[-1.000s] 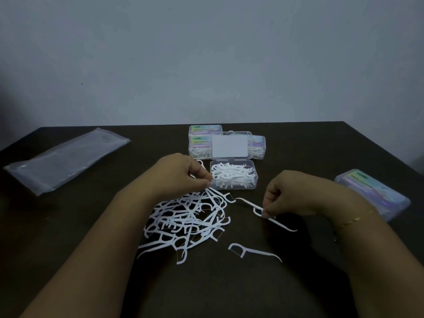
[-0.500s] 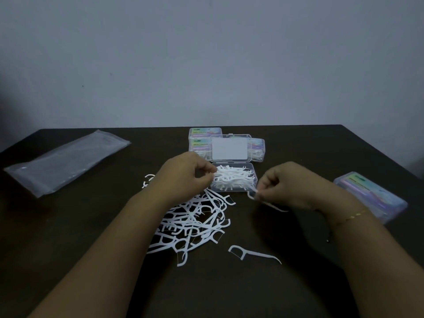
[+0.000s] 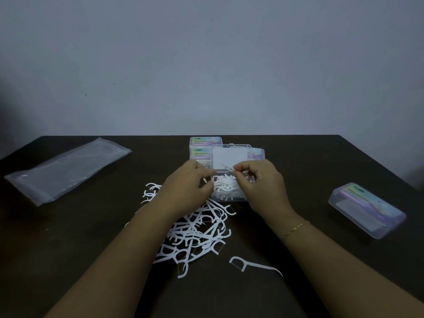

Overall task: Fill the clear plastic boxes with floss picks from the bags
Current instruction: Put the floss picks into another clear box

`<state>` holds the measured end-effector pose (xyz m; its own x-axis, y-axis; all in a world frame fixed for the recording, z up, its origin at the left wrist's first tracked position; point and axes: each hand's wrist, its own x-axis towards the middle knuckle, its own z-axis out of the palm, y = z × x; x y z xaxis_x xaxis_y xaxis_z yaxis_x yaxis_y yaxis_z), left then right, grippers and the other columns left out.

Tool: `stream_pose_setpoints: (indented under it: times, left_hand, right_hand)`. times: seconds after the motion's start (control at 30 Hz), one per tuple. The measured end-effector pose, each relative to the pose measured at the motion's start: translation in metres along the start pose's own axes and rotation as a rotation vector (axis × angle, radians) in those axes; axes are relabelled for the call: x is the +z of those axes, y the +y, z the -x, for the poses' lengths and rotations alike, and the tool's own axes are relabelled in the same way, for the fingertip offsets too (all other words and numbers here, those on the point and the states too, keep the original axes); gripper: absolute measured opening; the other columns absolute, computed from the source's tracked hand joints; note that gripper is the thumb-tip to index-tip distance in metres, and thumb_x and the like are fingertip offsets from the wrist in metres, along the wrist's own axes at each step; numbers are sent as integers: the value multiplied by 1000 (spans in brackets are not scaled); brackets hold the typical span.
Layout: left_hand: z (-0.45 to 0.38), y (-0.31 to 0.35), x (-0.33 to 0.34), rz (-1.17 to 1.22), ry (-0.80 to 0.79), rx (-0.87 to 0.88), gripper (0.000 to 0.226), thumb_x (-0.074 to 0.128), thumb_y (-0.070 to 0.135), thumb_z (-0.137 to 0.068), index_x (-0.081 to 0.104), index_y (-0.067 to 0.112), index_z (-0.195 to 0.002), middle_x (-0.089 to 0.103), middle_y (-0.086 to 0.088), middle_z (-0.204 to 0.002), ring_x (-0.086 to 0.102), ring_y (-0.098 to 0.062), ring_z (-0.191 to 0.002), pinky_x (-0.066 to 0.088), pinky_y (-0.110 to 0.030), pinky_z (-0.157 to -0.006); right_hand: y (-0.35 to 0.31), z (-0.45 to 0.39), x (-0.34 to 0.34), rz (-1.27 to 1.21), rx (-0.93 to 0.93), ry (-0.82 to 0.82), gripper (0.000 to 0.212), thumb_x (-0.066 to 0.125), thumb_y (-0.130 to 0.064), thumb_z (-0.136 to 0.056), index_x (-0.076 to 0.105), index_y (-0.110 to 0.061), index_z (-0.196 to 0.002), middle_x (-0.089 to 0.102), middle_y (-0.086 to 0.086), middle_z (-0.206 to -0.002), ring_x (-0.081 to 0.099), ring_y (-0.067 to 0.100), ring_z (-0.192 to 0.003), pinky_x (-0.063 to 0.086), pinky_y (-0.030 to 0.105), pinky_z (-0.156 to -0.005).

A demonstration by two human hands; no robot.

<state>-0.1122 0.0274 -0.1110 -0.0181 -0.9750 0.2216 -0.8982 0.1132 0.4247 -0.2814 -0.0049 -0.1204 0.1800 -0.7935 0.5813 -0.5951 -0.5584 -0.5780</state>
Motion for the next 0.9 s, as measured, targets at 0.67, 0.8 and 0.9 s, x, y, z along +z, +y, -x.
stream_pose_setpoints:
  times: [0.67,0.8,0.9]
  left_hand:
    - [2,4,5,44,104,-90,33,62,53,-83,64,32,-108,53,13,-103,52,-2,-88,44,-24,-71]
    - [4,6,7,59,94,-71,29,58,48,-88,69,30,-108,55,15,-99,51,0,-85,42,-24,-73]
    - [5,10,7,133,96,-53,30,56,43,-91,69,28,-114,63,13,-104,52,3,-84,44,-23,-77]
  right_hand:
    - [21,-16,-37,-291,596,-199,16,62,-29,-88,63,-18,-100,62,-5,-99,55,8,-85,43,22,-63]
    - [20,-15,-32,-385,608,-262,49,63,-33,-88,48,-20,-132,56,-2,-128,56,11,-106,46,24,-81]
    - [16,-13,-29,-520,610,-286,53,58,-25,-92,38,-20,-140,55,-2,-129,58,4,-97,41,17,-68]
